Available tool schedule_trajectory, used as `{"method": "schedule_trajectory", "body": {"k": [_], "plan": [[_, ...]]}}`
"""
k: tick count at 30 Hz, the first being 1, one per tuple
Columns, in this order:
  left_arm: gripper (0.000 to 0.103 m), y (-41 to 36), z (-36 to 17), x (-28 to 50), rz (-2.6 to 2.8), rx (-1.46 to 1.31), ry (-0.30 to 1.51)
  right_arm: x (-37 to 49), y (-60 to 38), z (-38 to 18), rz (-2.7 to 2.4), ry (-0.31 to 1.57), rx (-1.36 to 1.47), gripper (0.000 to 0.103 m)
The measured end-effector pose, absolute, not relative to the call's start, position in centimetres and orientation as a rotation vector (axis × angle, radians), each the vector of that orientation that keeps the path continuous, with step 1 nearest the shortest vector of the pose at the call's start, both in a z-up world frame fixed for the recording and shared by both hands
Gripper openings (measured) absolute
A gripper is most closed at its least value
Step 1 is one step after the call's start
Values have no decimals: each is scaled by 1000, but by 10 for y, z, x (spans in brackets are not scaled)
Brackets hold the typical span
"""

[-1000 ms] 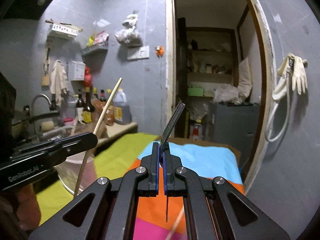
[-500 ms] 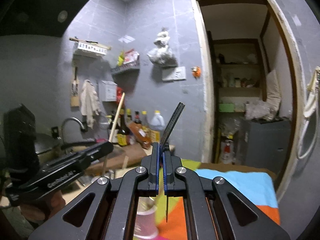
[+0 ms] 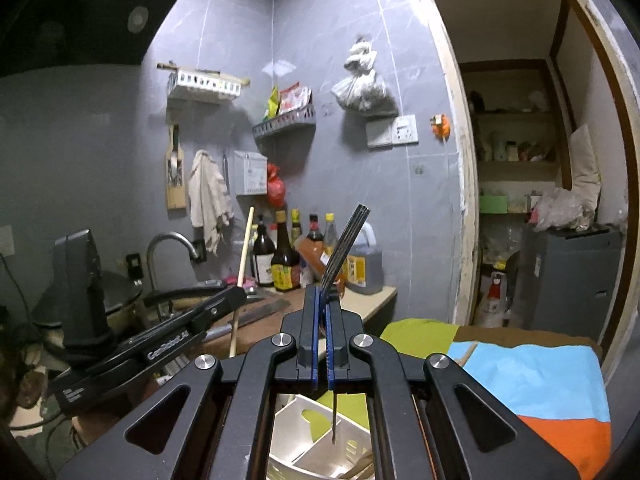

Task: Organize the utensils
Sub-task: 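Lift the chopstick and fork and carry them over the white holder, then lower the chopstick and fork into the holder and open both tools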

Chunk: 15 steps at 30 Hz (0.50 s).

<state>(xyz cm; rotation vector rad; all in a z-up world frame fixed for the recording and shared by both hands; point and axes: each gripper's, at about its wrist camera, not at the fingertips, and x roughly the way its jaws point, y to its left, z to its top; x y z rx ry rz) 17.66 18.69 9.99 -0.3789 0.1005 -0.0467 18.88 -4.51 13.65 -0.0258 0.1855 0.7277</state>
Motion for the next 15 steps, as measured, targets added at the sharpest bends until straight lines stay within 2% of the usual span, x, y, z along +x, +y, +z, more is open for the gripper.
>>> {"method": "schedule_trajectory", "body": {"k": [15], "plan": [[2, 169, 56, 192, 25, -297, 110, 201, -39, 96, 700, 254, -96, 1]]}}
